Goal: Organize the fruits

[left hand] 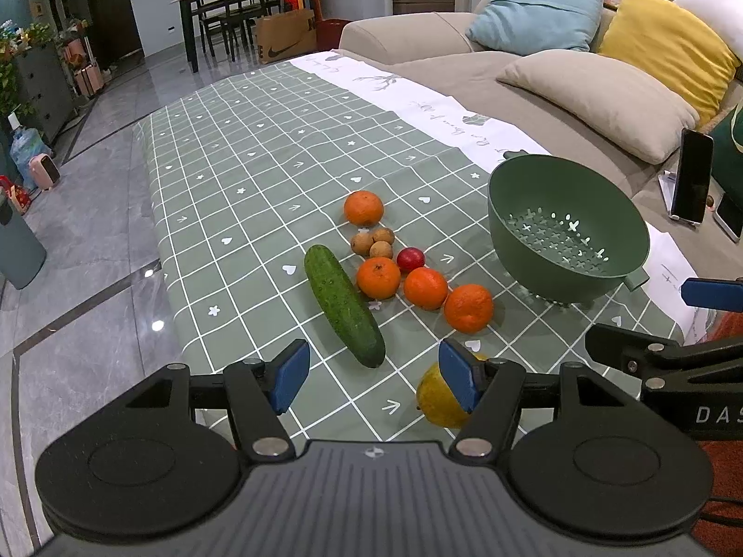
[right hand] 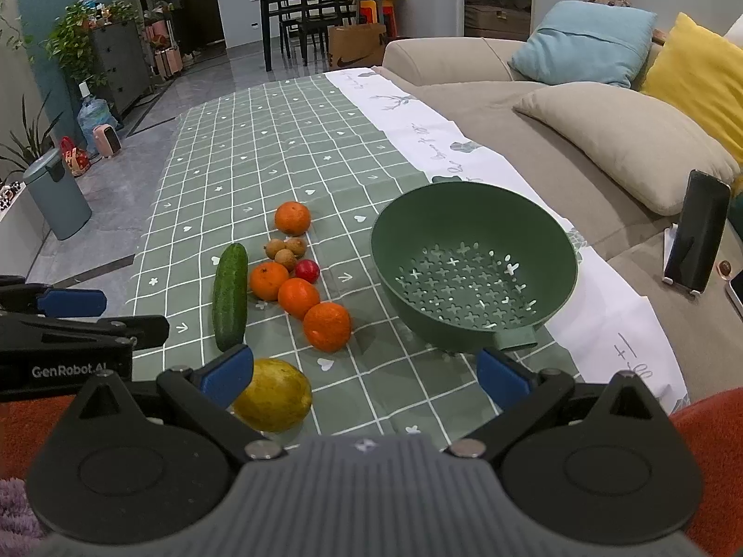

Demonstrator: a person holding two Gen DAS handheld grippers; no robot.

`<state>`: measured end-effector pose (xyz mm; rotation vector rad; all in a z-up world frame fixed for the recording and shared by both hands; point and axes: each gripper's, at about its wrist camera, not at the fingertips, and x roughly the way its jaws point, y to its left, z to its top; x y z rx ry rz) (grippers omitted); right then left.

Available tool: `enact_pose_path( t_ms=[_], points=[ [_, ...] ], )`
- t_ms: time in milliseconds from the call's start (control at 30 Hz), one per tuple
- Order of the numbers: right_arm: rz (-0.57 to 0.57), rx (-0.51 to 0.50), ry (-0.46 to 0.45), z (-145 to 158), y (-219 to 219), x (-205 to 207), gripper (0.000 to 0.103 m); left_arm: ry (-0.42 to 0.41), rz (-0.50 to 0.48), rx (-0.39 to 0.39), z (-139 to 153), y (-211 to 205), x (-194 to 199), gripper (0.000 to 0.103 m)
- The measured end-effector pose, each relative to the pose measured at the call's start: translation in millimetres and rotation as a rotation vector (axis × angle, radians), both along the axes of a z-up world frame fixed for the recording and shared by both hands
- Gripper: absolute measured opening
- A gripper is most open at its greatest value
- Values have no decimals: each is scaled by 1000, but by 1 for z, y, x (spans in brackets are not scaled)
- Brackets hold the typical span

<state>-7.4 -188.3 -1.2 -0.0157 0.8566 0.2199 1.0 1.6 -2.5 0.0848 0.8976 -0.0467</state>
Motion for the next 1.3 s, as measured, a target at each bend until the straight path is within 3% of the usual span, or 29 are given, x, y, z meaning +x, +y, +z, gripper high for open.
enact_pose_path(
  t_ms=[1300],
  points=[
    [-15, 7, 18, 0, -5, 1, 98, 2, 0, -4, -1, -2, -2, 75]
  ],
)
